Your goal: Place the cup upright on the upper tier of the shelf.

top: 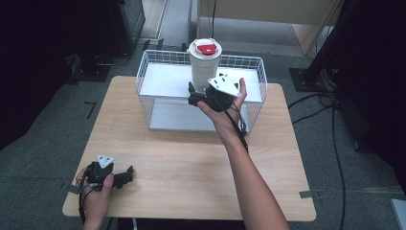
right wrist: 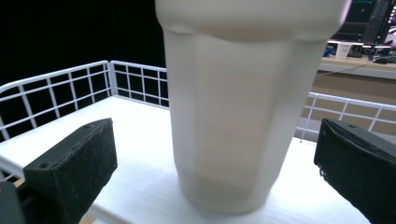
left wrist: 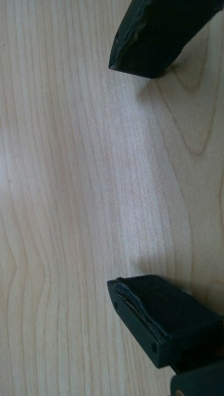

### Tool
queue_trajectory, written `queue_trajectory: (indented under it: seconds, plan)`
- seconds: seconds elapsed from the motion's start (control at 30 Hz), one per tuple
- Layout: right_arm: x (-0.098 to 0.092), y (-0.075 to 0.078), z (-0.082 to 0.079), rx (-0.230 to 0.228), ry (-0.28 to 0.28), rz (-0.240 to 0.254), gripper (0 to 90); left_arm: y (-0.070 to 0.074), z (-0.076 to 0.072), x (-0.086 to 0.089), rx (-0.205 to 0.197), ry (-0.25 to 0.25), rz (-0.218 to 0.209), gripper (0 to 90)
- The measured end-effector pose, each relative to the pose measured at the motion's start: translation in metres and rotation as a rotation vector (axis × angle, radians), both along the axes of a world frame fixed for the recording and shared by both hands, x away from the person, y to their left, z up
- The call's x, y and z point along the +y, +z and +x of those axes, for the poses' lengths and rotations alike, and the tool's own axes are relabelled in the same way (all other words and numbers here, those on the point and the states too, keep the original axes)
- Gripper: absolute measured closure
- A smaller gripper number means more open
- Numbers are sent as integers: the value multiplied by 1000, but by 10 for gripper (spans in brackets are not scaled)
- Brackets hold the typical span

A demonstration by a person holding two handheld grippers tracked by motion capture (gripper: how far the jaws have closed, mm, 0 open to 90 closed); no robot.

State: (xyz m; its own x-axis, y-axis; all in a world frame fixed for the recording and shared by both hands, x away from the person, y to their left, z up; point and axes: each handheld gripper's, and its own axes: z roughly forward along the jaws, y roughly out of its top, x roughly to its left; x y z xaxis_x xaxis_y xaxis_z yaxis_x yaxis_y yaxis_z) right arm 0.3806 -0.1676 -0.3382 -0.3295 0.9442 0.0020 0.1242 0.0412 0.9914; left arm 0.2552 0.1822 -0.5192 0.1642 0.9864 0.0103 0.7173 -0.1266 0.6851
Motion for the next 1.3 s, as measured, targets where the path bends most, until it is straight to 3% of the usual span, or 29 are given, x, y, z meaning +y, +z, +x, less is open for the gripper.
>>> queue_trajectory:
  seconds: [0.23,0.53,1.07,1.3]
  plan:
    - [-10,-5,-18,-7,19,6,0,0,0,0,-2,2,-2,0]
    - [-30,-16,-45,-32,34,-24,0,0,0,0,0,0,0,0]
    - [-53,-32,-78,-46,19,-56,0,0,0,0,-3,2,-2,0]
    - [-65,-39,-90,-40,6,-34,0,0,0,0,-1,1,-3,0]
